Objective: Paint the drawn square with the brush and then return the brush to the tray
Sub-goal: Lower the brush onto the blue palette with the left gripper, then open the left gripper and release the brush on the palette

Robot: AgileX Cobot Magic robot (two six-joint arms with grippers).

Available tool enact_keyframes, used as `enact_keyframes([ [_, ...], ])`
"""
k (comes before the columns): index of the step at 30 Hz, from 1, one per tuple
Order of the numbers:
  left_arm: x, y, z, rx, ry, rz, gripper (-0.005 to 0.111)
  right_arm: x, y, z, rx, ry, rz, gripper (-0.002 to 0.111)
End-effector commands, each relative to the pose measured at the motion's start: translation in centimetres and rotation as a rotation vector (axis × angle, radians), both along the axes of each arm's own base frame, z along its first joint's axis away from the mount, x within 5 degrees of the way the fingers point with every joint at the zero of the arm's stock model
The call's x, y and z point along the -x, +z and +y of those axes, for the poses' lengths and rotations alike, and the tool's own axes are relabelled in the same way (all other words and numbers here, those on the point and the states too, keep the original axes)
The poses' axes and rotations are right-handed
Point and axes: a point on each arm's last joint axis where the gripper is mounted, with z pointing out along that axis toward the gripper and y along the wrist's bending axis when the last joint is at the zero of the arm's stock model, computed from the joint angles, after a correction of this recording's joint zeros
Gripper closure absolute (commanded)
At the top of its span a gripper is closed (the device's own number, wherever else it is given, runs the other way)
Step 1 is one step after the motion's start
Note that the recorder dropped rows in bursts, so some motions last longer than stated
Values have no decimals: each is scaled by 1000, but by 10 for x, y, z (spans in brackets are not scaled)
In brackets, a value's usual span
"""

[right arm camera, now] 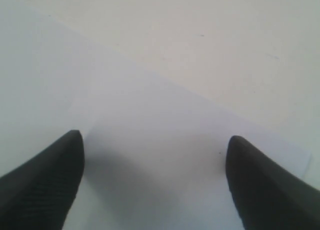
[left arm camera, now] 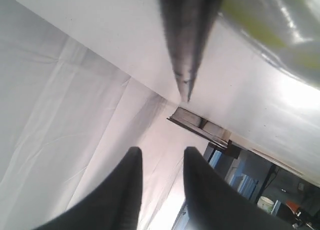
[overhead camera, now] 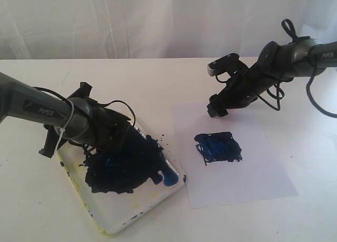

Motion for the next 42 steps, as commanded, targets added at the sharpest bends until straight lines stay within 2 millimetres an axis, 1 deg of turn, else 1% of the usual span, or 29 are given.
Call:
enact_keyframes([
  [1,1,2,0,5,11,-9,67,6,-17,-2,24,27,67,35],
  [3,1,2,0,3,13,-10,65,6,-17,-2,24,27,67,35],
  [6,1,4,1,-20,21,-23,65,6,-17,-2,24,27,67,35],
  [9,1,21,5,-85,47,-108,65,6,-17,-2,24,27,67,35],
  [10,1,26,5,-67,53,-139,65,6,-17,-2,24,27,67,35],
  [13,2,45,6,43,79,-258,72,5,-7,-1,20,27,43,35],
  [15,4,59,7,130,101,-324,81,4,4,-2,18,24,11,35],
  [16,6,68,8,186,124,-373,86,3,10,-2,16,21,-9,35],
  [18,10,84,11,360,192,-485,96,1,23,-2,13,16,-50,35],
  [20,13,92,12,465,219,-511,105,2,30,-1,8,23,-50,35],
  [23,18,101,12,585,265,-513,107,4,39,-1,4,27,-58,35],
  [27,25,110,20,675,357,-500,107,7,53,-1,-19,9,-53,35],
  [31,24,114,38,778,495,-492,107,14,69,0,-50,-16,-21,35],
  [35,20,109,63,885,691,-459,107,22,86,0,-82,-47,11,35],
  [37,17,105,73,942,778,-444,107,27,93,0,-95,-56,43,39],
  [39,14,100,82,1020,866,-425,107,32,98,0,-108,-78,84,48],
  [42,10,93,94,1145,1009,-402,107,39,104,-2,-100,-122,143,70],
])
